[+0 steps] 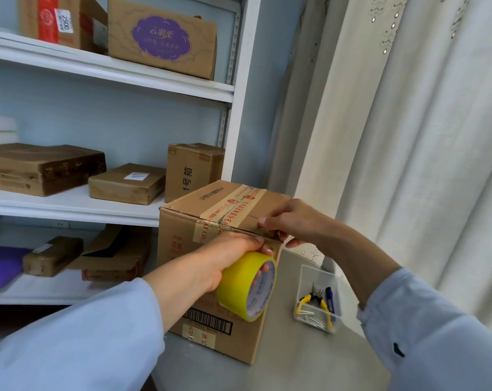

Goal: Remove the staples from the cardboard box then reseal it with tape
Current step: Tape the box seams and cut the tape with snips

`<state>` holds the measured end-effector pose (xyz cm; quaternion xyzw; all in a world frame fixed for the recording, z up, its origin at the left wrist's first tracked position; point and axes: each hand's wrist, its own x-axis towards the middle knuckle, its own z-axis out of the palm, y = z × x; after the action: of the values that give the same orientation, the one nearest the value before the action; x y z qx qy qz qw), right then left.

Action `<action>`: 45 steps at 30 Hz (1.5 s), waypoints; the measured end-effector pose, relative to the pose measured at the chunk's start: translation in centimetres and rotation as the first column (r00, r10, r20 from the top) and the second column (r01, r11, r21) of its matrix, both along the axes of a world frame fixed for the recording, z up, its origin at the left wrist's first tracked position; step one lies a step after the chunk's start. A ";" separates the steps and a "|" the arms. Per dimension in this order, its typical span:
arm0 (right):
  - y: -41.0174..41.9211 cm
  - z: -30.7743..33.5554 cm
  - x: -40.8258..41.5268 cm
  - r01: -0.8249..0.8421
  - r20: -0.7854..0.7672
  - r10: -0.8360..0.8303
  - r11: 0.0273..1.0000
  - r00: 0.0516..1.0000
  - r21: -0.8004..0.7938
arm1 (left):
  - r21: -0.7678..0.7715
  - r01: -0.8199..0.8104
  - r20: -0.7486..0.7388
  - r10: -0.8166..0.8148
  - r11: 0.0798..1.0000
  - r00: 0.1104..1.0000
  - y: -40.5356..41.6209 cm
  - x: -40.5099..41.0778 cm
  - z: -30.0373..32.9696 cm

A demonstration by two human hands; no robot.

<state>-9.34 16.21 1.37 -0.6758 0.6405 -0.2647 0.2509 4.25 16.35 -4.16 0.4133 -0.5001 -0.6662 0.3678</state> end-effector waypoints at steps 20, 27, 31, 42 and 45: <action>-1.0 -2.5 -0.1 -0.036 -0.286 -0.035 0.970 0.958 -0.239 | -0.736 0.233 0.627 0.511 0.636 0.589 -1.4 5.9 -0.5; -0.7 -3.3 -0.7 0.062 -0.434 -0.327 0.851 0.839 -0.522 | -0.729 0.309 0.670 0.545 0.611 0.504 -1.9 4.3 -0.9; -0.6 -6.0 -2.3 0.079 -0.442 -0.464 0.753 0.768 -0.653 | -0.745 0.234 0.606 0.487 0.625 0.629 -1.8 4.5 0.7; -3.4 -4.7 -2.3 0.032 -0.170 -0.109 0.914 0.979 -0.405 | -0.704 0.047 0.482 0.428 0.709 0.765 0.9 4.8 -1.3; -3.5 -3.5 -2.6 0.072 0.029 -0.066 0.944 0.997 -0.323 | -0.663 -0.057 0.345 0.373 0.746 0.861 0.3 6.5 0.0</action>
<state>-11.96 12.69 -2.17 -0.6825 0.6096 -0.3807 0.1327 10.76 16.69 -4.16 0.4663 -0.7132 -0.2939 0.4331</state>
